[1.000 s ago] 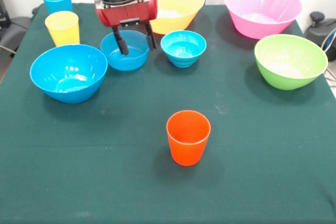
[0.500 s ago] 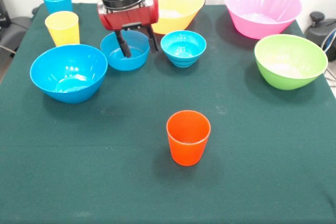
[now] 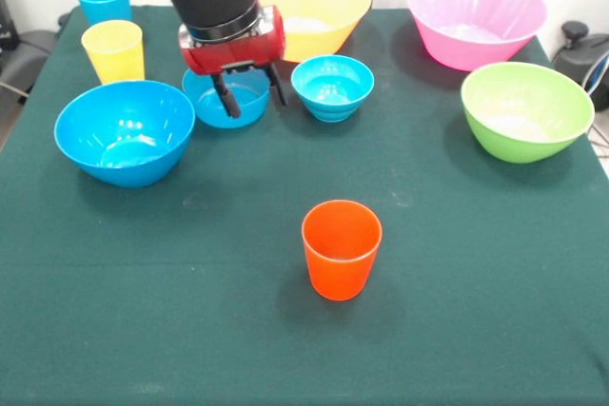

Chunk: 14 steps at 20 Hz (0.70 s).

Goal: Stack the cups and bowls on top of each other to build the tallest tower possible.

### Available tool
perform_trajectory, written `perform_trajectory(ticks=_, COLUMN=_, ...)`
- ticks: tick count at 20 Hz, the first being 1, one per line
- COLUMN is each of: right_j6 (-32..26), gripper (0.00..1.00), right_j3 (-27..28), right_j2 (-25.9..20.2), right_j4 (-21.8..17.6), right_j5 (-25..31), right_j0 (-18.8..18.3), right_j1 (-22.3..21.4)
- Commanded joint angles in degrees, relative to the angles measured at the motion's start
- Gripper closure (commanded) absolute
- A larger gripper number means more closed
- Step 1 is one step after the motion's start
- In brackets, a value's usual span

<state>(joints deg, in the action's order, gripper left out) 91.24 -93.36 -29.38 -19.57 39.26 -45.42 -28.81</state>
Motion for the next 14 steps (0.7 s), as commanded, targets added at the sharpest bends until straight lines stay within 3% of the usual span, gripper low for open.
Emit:
perform_trajectory(ticks=1, right_j6=-8.6, gripper=0.00, right_j3=5.5, right_j2=0.1, right_j4=-5.0, right_j5=3.5, right_j0=-0.6, right_j1=3.6)
perform_trajectory(ticks=6, right_j6=-10.5, gripper=0.00, right_j3=6.8, right_j2=-0.5, right_j4=-5.1, right_j5=5.4, right_j0=-1.6, right_j1=3.6)
perform_trajectory(ticks=14, right_j6=-10.2, gripper=0.00, right_j3=4.7, right_j2=-1.6, right_j4=-4.7, right_j5=7.5, right_j0=-1.2, right_j1=-0.6)
